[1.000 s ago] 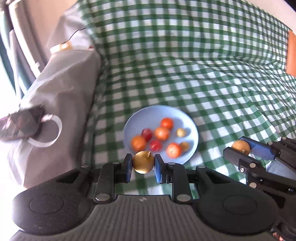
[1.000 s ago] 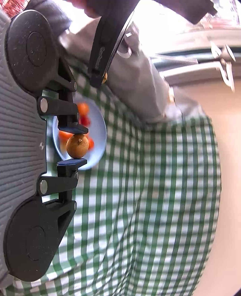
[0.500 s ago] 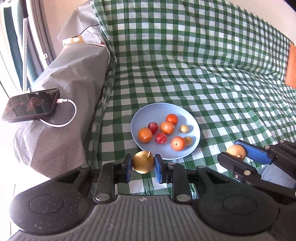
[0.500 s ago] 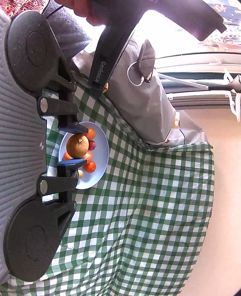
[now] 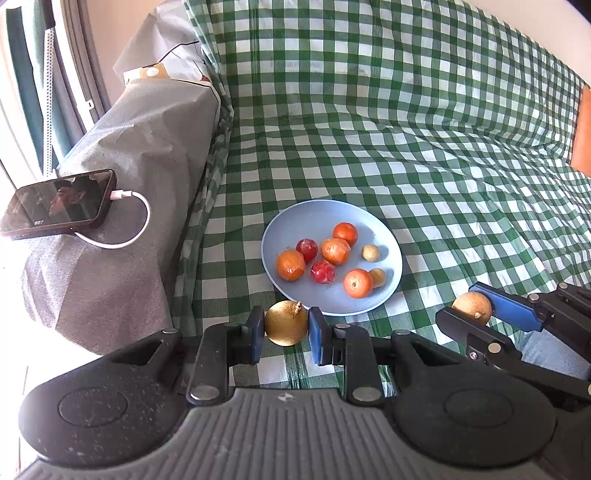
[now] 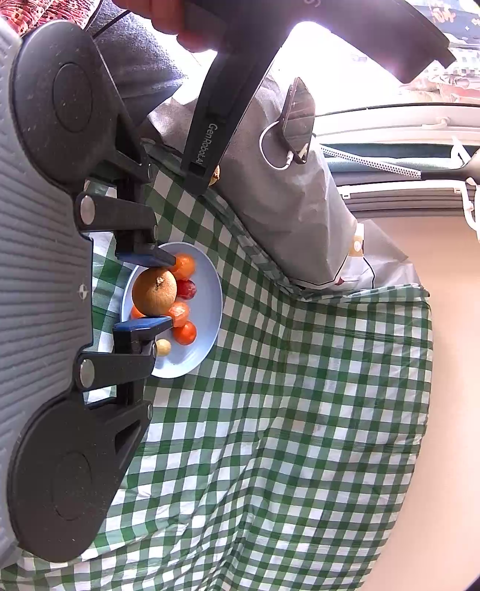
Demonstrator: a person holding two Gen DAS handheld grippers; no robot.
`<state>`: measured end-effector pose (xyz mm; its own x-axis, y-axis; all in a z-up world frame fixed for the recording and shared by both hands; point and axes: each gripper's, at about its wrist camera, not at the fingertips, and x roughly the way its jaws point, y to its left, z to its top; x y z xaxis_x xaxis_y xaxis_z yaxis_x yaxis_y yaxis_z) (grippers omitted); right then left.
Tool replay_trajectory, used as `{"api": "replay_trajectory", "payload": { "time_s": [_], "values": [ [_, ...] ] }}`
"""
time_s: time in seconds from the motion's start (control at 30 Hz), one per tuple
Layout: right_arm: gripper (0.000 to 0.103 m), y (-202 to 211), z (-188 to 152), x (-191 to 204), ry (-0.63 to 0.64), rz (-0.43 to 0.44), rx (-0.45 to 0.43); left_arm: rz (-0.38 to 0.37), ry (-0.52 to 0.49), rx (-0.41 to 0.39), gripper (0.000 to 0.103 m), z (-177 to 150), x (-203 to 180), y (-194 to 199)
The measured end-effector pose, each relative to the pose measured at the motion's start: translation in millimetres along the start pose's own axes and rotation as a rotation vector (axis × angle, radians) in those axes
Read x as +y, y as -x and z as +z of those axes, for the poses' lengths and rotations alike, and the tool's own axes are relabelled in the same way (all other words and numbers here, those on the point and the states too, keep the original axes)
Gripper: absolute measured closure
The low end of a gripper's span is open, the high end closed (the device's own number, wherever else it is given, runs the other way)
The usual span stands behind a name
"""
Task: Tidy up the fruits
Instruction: 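Carry both tan fruits over the blue plate and open both tools to drop them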
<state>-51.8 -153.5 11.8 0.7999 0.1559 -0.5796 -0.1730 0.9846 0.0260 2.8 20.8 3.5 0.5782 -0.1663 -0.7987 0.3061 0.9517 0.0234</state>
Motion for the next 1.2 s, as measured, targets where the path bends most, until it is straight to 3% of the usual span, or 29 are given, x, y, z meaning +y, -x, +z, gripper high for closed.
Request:
{"api": "replay_trajectory", "payload": {
  "time_s": [0.4,1.13,1.2],
  "values": [
    [0.074,-36.9,-1.6,-22.7,-0.046,-0.013,0.052,0.003,0.003,0.039,0.075,22.8,0.7,-37.3],
    [0.073,-183.5,-4.3,-76.5,-0.054,-0.049,0.188,0.019,-0.062,0.127,0.075,81.0,-24.0,-178.3],
    [0.073,-192.8,-4.6,-76.9,-0.051,-0.038,0.195,0.012,-0.068,0.131,0.063,83.9,-23.4,-183.4]
  ]
}}
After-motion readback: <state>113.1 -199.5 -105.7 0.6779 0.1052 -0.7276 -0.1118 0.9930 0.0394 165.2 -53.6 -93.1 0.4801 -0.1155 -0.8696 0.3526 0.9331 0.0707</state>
